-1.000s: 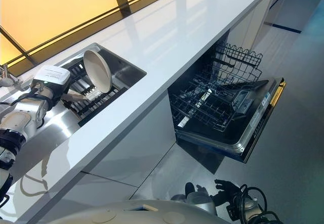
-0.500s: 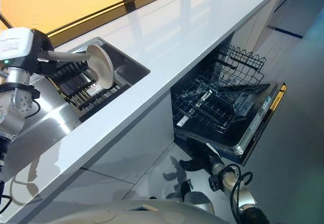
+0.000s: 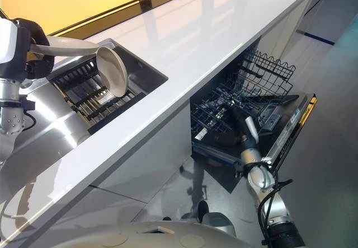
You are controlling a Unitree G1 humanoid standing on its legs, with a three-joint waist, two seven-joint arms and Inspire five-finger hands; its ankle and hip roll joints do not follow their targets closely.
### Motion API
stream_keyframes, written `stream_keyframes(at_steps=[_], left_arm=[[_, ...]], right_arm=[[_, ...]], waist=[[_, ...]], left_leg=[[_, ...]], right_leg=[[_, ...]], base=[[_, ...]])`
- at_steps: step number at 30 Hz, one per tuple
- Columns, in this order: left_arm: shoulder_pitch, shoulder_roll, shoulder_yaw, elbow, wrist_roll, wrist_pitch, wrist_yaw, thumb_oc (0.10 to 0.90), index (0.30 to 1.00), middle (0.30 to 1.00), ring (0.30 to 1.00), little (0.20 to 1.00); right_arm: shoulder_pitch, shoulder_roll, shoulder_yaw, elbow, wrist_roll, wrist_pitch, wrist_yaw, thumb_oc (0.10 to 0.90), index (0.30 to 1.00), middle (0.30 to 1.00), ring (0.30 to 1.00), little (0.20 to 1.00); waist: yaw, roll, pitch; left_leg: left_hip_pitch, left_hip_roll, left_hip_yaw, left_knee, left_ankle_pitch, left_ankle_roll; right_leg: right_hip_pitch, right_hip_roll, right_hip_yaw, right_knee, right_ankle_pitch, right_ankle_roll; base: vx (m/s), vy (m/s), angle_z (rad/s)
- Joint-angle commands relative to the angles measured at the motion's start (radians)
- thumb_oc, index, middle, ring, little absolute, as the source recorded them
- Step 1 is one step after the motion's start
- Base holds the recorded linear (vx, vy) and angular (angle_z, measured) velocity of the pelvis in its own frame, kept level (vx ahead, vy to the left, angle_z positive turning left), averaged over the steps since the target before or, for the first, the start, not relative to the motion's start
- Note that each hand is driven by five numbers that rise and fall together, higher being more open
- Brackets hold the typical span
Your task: Pick up plates and place into dishwasher.
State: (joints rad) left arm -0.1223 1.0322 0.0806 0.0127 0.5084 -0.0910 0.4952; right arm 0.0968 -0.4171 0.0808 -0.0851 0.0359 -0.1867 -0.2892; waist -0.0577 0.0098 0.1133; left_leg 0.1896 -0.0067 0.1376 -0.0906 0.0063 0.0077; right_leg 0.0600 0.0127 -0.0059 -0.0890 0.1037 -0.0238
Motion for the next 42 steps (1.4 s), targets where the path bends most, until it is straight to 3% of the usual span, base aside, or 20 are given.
stream_keyframes(at_steps=[1,4,10,18,26,39,42], left_arm=[[-0.106,0.014,0.108,-0.088,-0.042,-0.034,0.081,0.1,0.3,0.3,0.3,0.2],[-0.14,-0.004,0.083,-0.15,-0.077,-0.037,0.038,0.1,0.3,0.3,0.3,0.2],[-0.192,-0.032,0.038,-0.195,-0.118,-0.054,-0.016,0.1,0.3,0.3,0.3,0.2],[-0.295,-0.061,-0.062,-0.217,-0.153,-0.055,-0.081,0.1,0.3,0.3,0.3,0.2],[-0.337,-0.084,-0.106,-0.248,-0.186,-0.078,-0.14,0.1,0.3,0.3,0.3,0.2],[-0.413,-0.156,-0.227,-0.292,-0.273,-0.116,-0.273,0.1,0.3,0.3,0.3,0.2],[-0.43,-0.182,-0.251,-0.315,-0.326,-0.119,-0.311,0.1,0.3,0.3,0.3,0.2]], right_arm=[[-0.188,-0.117,-0.045,-0.157,-0.12,-0.196,-0.118,0.8,0.9,0.9,0.9,0.9],[-0.272,-0.186,-0.028,-0.201,-0.143,-0.196,-0.127,0.8,0.9,0.9,0.9,0.9],[-0.404,-0.235,0.031,-0.26,-0.161,-0.201,-0.056,0.8,0.9,0.9,0.9,0.9],[-0.591,-0.276,0.176,-0.243,-0.189,-0.095,0.08,0.8,0.9,0.9,0.9,0.9],[-0.695,-0.241,0.271,-0.236,-0.17,-0.034,0.147,0.8,0.9,0.9,0.9,0.9],[-0.754,-0.139,0.382,-0.195,-0.155,0.05,0.144,0.8,0.9,0.9,0.9,0.9],[-0.748,-0.111,0.392,-0.176,-0.148,0.069,0.127,0.331,0.498,0.498,0.498,0.431]], waist=[[0.002,0.033,-0.072],[0.029,0.025,-0.076],[0.06,0.012,-0.081],[0.099,-0.008,-0.094],[0.132,-0.015,-0.096],[0.148,-0.014,-0.094],[0.146,-0.012,-0.094]], left_leg=[[-0.032,-0.044,-0.04,0.013,-0.064,0.041],[-0.032,-0.045,-0.056,0.016,-0.064,0.038],[-0.039,-0.046,-0.079,0.022,-0.06,0.031],[-0.047,-0.046,-0.103,0.015,-0.046,0.018],[-0.054,-0.049,-0.128,0.016,-0.039,0.014],[-0.058,-0.051,-0.14,0.017,-0.034,0.013],[-0.058,-0.05,-0.136,0.016,-0.033,0.013]], right_leg=[[0.026,-0.033,0.011,0.071,-0.109,0.1],[0.036,-0.037,-0.007,0.074,-0.116,0.098],[0.045,-0.043,-0.038,0.079,-0.124,0.094],[0.059,-0.051,-0.09,0.067,-0.125,0.092],[0.064,-0.058,-0.12,0.07,-0.128,0.09],[0.067,-0.065,-0.14,0.075,-0.13,0.093],[0.067,-0.065,-0.14,0.074,-0.129,0.094]], base=[[0.0,0.0,0.0],[-0.01,-0.024,0.02],[-0.02,-0.03,0.12],[-0.02,-0.023,0.26],[-0.01,-0.015,0.23],[-0.01,-0.004,0.09],[0.0,0.001,0.01]])
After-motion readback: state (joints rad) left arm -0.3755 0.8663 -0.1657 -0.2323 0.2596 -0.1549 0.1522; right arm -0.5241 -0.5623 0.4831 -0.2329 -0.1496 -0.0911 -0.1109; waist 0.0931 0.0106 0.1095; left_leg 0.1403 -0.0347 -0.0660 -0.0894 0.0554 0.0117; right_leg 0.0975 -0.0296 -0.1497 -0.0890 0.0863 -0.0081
